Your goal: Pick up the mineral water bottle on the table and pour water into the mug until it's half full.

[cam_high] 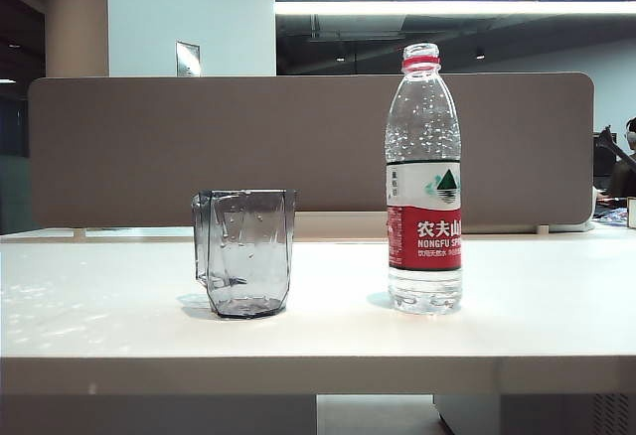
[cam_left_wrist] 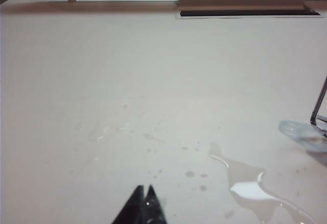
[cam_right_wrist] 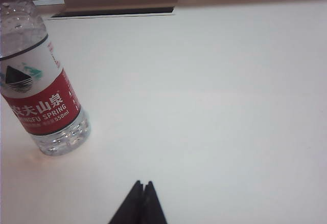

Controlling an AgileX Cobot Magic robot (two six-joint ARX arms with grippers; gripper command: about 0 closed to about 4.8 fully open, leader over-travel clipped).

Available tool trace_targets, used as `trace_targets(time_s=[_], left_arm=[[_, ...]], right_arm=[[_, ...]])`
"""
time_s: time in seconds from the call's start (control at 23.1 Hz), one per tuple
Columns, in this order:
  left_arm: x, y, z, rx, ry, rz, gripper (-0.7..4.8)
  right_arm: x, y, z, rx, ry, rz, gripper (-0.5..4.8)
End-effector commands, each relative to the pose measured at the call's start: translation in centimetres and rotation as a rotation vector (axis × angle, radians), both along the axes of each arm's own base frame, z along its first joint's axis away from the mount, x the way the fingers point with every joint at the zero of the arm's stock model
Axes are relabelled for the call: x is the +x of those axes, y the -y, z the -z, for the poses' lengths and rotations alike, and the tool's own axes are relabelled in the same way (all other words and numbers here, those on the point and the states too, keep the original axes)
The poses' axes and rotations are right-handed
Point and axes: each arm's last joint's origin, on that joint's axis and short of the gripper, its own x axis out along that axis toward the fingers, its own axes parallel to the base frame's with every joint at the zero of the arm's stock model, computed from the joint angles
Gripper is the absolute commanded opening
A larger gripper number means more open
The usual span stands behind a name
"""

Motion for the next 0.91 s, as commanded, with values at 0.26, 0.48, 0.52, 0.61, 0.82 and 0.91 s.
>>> trace_targets(time_s=[0.26,0.48,0.52,0.61,0.82,0.91], left_arm=[[0.4,1.7,-4.2,0.023,-0.16,0.163,-0.05],[0.1,4.5,-6.9,0.028,-0.1,0.419,-0.05],[-0.1,4.8,-7.0,0.025,-0.088,0.46,-0.05],[-0.2,5.0,-7.0,0.025,-0.084,0.483,-0.05],[0.1,5.2,-6.8,0.034,-0.114,0.481,-0.05],[0.2,5.3,-6.6,0.037,-0.126,0.48,-0.05]], right_arm=[[-0.8,-0.1,-4.2,0.163,0.093,-0.061,-0.05],[-1.7,-1.0,-5.9,0.214,0.104,-0.391,0.08],[-1.8,-1.1,-6.0,0.227,0.1,-0.409,0.28],[-1.9,-1.2,-6.4,0.229,0.115,-0.371,0.65],[-2.4,-1.1,-9.3,0.217,0.152,-0.332,0.65],[-1.9,-1.1,-10.7,0.064,0.03,-0.326,0.66]])
